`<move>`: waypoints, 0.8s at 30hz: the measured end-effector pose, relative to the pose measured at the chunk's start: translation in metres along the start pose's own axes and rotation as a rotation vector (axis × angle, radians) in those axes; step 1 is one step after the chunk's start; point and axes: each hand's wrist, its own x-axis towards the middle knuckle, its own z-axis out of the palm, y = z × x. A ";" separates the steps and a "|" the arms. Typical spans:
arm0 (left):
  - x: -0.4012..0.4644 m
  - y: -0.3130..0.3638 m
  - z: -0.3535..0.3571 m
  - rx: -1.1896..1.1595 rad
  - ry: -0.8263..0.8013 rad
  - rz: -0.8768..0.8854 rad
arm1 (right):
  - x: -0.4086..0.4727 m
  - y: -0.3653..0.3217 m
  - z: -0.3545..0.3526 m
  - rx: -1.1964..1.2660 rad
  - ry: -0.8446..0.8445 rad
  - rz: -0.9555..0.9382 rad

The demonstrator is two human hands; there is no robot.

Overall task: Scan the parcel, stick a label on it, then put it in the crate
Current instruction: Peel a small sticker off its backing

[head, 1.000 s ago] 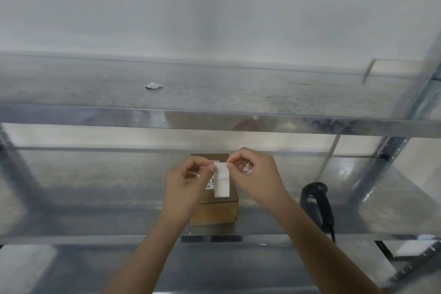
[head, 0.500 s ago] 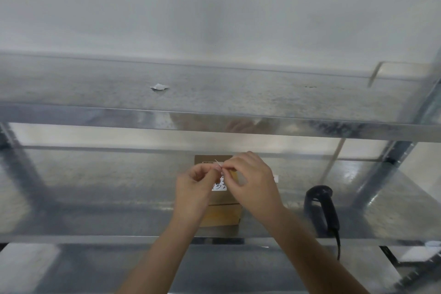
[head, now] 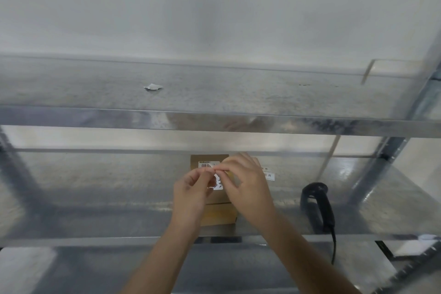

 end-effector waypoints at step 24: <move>0.004 0.000 0.006 -0.066 -0.051 -0.030 | 0.000 0.007 -0.006 -0.175 0.006 -0.116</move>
